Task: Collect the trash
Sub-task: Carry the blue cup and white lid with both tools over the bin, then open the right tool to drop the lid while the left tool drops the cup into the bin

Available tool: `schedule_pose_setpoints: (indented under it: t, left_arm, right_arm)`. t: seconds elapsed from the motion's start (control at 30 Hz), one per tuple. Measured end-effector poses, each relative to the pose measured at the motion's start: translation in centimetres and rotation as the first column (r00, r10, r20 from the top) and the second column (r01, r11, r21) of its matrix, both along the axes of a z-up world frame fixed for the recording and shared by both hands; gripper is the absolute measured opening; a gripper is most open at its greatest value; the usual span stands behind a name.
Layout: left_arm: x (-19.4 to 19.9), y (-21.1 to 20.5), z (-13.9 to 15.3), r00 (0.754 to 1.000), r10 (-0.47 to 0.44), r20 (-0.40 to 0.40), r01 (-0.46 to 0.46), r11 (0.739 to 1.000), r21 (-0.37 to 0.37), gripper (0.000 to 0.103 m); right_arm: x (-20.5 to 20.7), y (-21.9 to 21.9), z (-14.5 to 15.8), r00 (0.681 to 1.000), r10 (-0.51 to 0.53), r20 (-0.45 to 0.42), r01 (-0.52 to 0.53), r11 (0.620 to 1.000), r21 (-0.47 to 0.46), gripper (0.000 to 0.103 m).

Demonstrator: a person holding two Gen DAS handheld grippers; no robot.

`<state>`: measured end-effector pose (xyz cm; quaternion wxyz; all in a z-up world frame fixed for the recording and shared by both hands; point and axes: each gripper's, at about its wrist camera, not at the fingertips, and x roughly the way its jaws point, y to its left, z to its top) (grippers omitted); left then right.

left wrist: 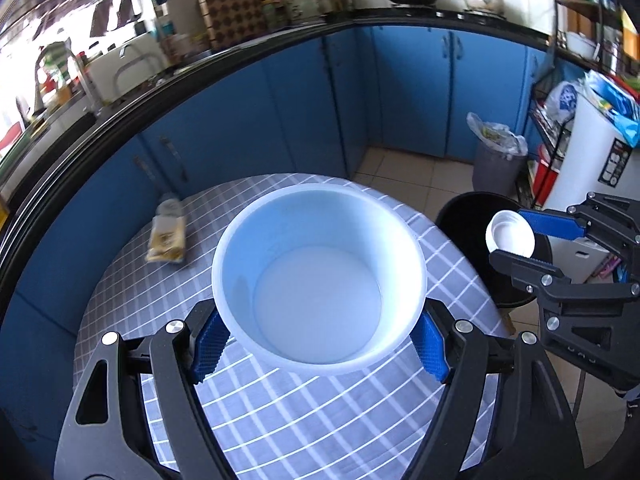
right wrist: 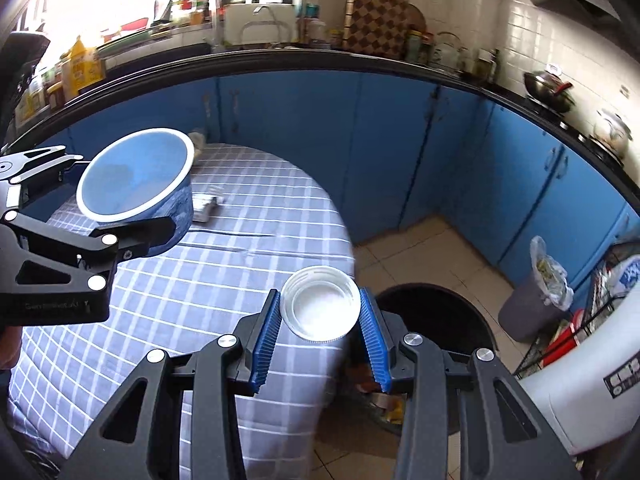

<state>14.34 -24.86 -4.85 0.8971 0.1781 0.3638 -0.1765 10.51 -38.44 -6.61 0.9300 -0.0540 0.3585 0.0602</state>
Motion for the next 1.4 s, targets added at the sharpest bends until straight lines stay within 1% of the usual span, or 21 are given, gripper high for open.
schedule_pose_setpoints:
  t: [0.17,0.33,0.57,0.6,0.63,0.7,0.83,1.0,1.2,1.4]
  left_arm:
    - [0.3,-3.4,-0.3,0.999,-0.049,-0.007,0.049,0.999,0.013,0.077]
    - [0.9,-6.8,-0.6,0.995,-0.097,-0.004,0.097,0.995,0.029,0.077]
    - [2.2,-9.6,-1.2,0.993,-0.120,-0.016,0.120,0.992,0.035,0.077]
    - [2.3,-10.0,-1.3,0.992,-0.123,-0.018,0.123,0.992,0.039,0.077]
    - [2.6,-10.4,-1.4,0.992,-0.127,-0.020,0.128,0.991,0.042,0.077]
    - [2.8,-10.9,-1.6,0.991,-0.132,-0.023,0.133,0.990,0.044,0.077]
    - [3.3,-12.3,-1.8,0.988,-0.149,-0.031,0.151,0.988,0.043,0.077]
    - [3.4,-14.1,-2.2,0.983,-0.180,-0.044,0.181,0.983,0.038,0.077]
    - [3.1,-16.1,-2.5,0.976,-0.213,-0.049,0.215,0.976,0.039,0.077]
    - [3.2,-17.0,-2.6,0.973,-0.227,-0.046,0.229,0.973,0.040,0.077]
  right_arm:
    - [0.3,-3.2,-0.9,0.998,-0.057,-0.012,0.057,0.998,0.013,0.039]
    - [0.9,-5.4,-1.6,0.996,-0.092,-0.013,0.092,0.996,0.017,0.039]
    - [2.3,-7.7,-2.8,0.992,-0.120,-0.027,0.120,0.993,0.013,0.039]
    - [2.5,-7.9,-2.9,0.992,-0.120,-0.029,0.121,0.992,0.019,0.042]
    - [2.6,-8.2,-3.0,0.992,-0.126,-0.032,0.127,0.992,0.025,0.055]
    - [2.7,-8.7,-3.2,0.989,-0.145,-0.018,0.145,0.989,0.026,0.073]
    - [2.6,-9.6,-3.8,0.987,-0.159,-0.016,0.160,0.987,0.032,0.073]
    - [2.4,-10.5,-4.6,0.982,-0.189,-0.022,0.189,0.982,-0.011,0.073]
    - [2.0,-12.0,-5.2,0.976,-0.214,-0.032,0.214,0.977,0.004,0.073]
    - [1.8,-12.8,-5.4,0.974,-0.224,-0.036,0.225,0.974,0.008,0.073]
